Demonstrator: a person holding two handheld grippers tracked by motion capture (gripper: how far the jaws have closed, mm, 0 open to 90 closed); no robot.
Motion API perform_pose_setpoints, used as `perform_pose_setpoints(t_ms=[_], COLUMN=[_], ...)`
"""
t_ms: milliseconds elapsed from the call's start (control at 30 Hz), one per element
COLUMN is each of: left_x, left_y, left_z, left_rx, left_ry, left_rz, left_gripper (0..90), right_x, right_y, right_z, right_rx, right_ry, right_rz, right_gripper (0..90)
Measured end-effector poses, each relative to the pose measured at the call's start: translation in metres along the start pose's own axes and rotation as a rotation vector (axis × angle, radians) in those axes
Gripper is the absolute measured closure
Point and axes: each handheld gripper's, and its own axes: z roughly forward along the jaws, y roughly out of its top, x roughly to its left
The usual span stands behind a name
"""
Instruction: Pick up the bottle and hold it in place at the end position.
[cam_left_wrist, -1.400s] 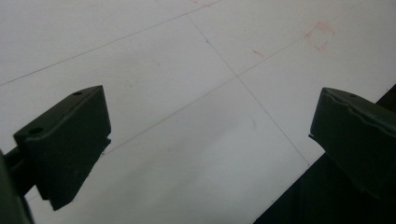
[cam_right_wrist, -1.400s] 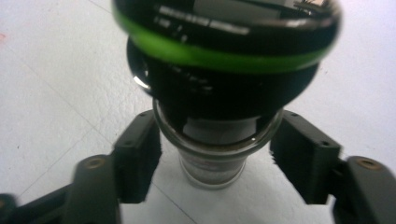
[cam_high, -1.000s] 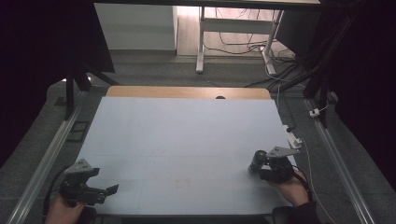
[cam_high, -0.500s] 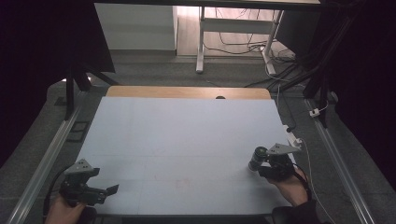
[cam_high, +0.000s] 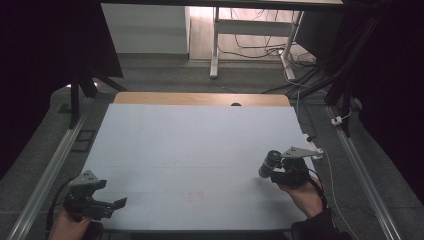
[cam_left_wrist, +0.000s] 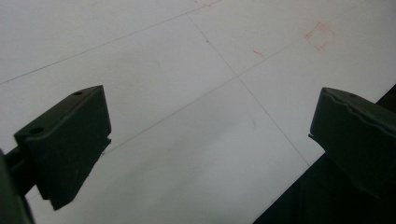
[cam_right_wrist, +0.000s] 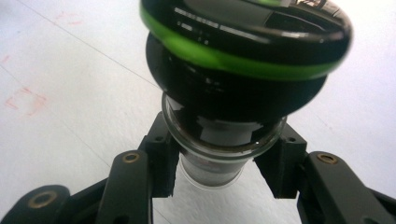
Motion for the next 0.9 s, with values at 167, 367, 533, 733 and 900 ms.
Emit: perform_pose_setpoints(t_ms=[167,367,533,733,900], left_x=[0.0,0.0,0.0,0.0,0.0], left_y=[0.0,0.0,0.0,0.0,0.0], left_z=[0.0,0.0,0.0,0.0,0.0], left_rx=[0.0,0.001,0.001,0.0,0.0], left_ry=[0.0,0.001,0.003,0.003,0.003], left_rz=[0.001,0.002,0.001,0.001,0.001], left_gripper=[0.0,0.0,0.0,0.0,0.0], right_x=[0.005,0.01,0.017,0.025,0.029], right_y=[0.008,0.019,0.031,0.041,0.046], right_z=[0.006,0.016,0.028,0.04,0.047], right_rx=[-0.002,0.0,0.003,0.009,0.012], right_ry=[0.009,0.019,0.048,0.056,0.074], right_rz=[0.011,-0.001,-0.02,-0.044,-0.043], right_gripper=[52.3,52.3,52.3,52.3,52.3])
